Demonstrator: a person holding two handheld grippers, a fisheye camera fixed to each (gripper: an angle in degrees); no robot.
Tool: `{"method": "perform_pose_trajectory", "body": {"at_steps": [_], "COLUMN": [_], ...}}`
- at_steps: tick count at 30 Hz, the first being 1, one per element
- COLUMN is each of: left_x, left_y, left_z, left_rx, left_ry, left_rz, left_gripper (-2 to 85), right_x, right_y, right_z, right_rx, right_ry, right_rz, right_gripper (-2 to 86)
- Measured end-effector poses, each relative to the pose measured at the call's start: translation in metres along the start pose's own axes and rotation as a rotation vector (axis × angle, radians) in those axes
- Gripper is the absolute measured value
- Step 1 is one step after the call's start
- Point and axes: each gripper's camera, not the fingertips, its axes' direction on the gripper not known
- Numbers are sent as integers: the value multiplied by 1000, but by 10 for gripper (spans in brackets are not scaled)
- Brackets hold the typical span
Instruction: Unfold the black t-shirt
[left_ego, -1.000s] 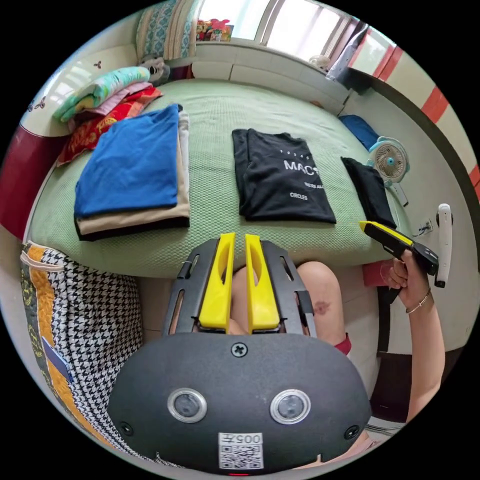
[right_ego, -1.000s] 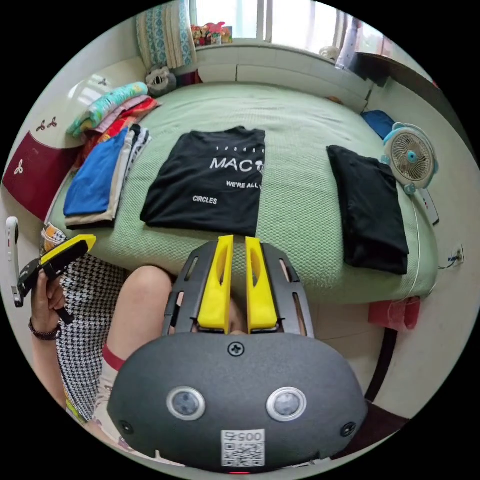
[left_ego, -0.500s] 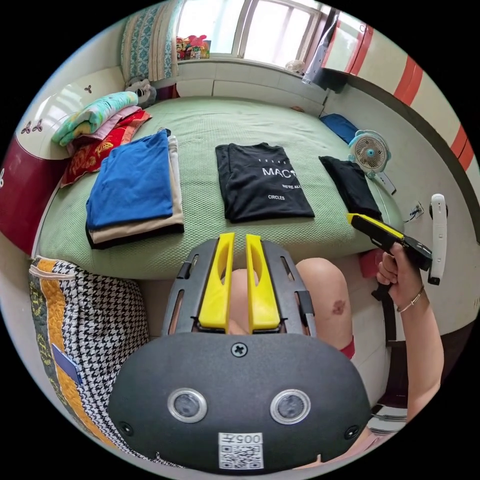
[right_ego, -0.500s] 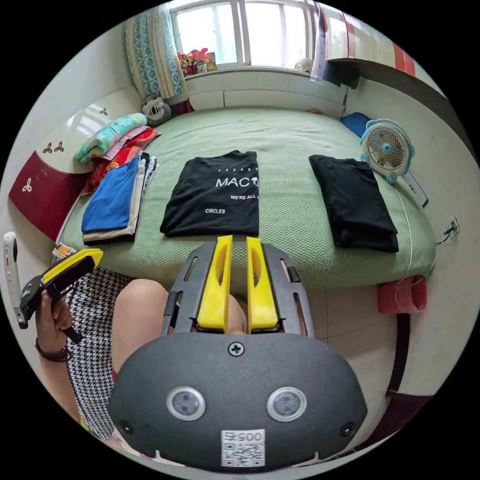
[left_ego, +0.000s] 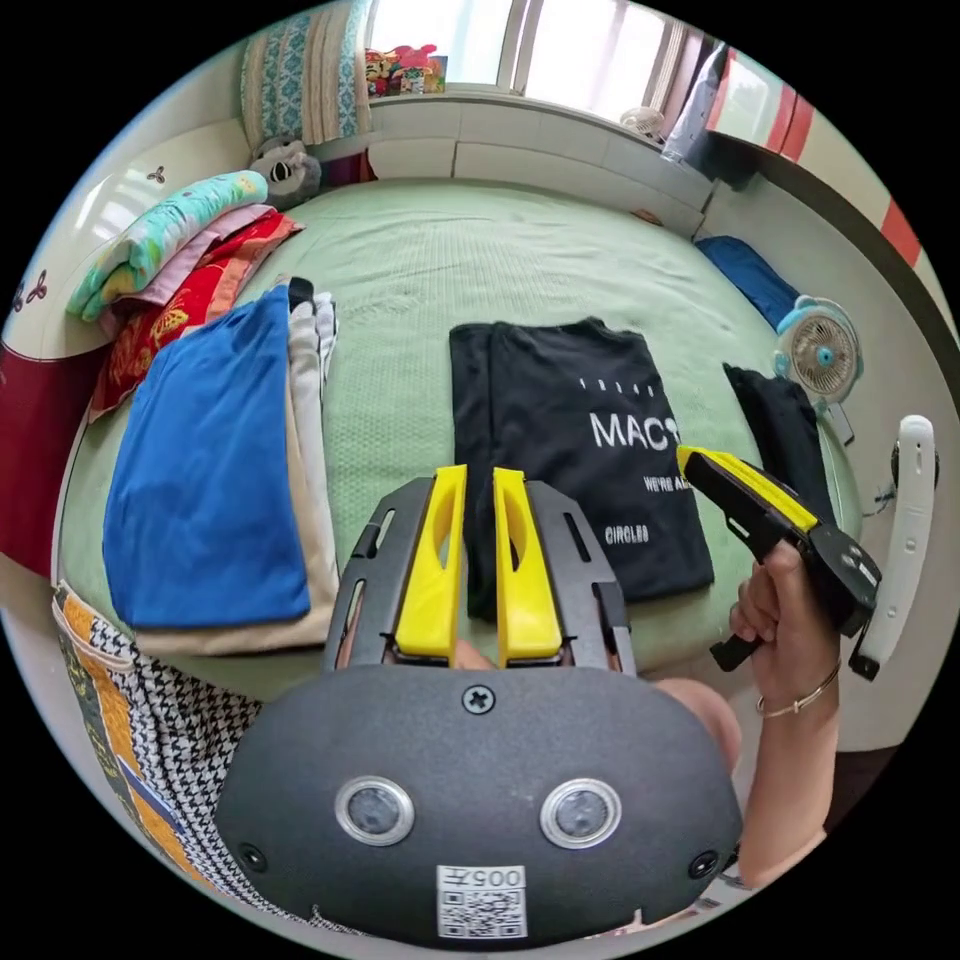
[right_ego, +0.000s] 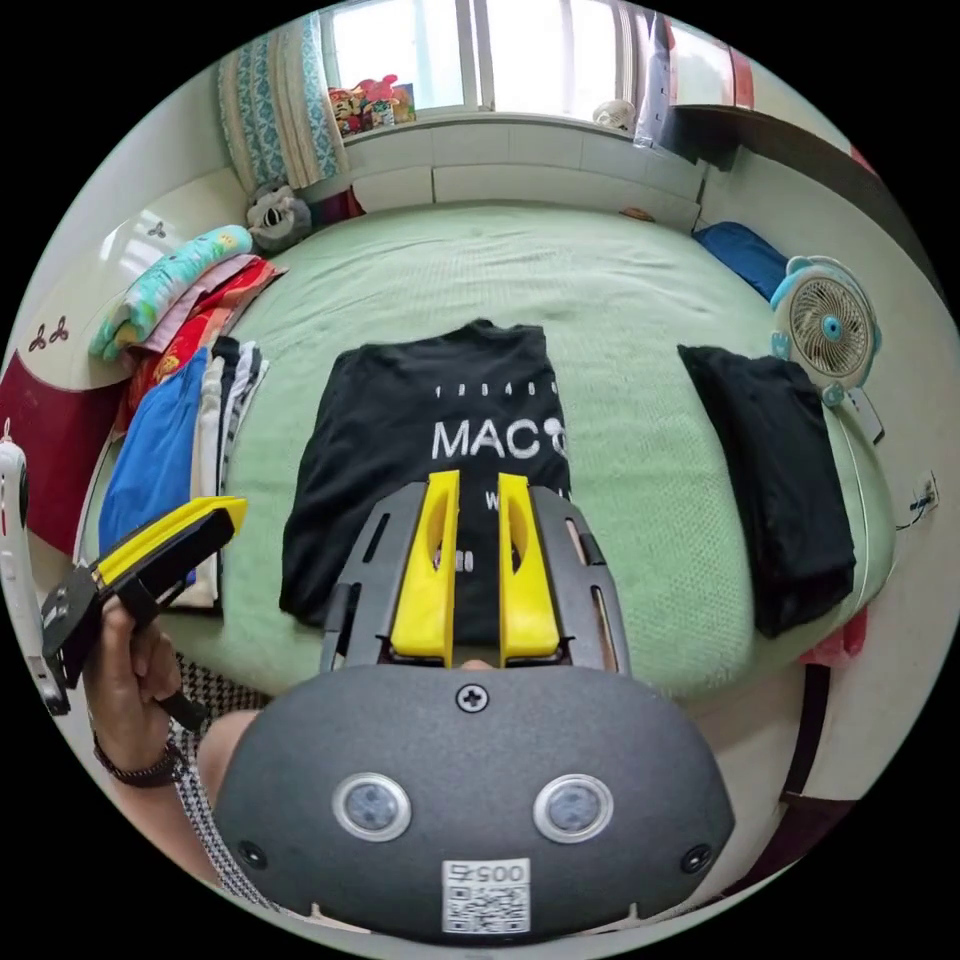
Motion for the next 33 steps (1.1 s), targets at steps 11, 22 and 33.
{"method": "perform_pose_trajectory", "body": {"at_steps": [11, 22, 33], "left_x": [3, 21, 35], "left_y": [-40, -59, -86], "left_z": [32, 61, 94], "left_rx": [20, -37, -45], "left_ry": [-52, 37, -3], "left_rz": [33, 58, 76], "left_gripper": [18, -6, -7], "right_x": [-10, -17, 10], "right_y": [-50, -42, -66], "right_z": [53, 27, 56], "right_rx": [-145, -55, -108], "right_ry": [-107, -20, -31], "right_rz": [2, -91, -44], "right_gripper": [77, 35, -9]}}
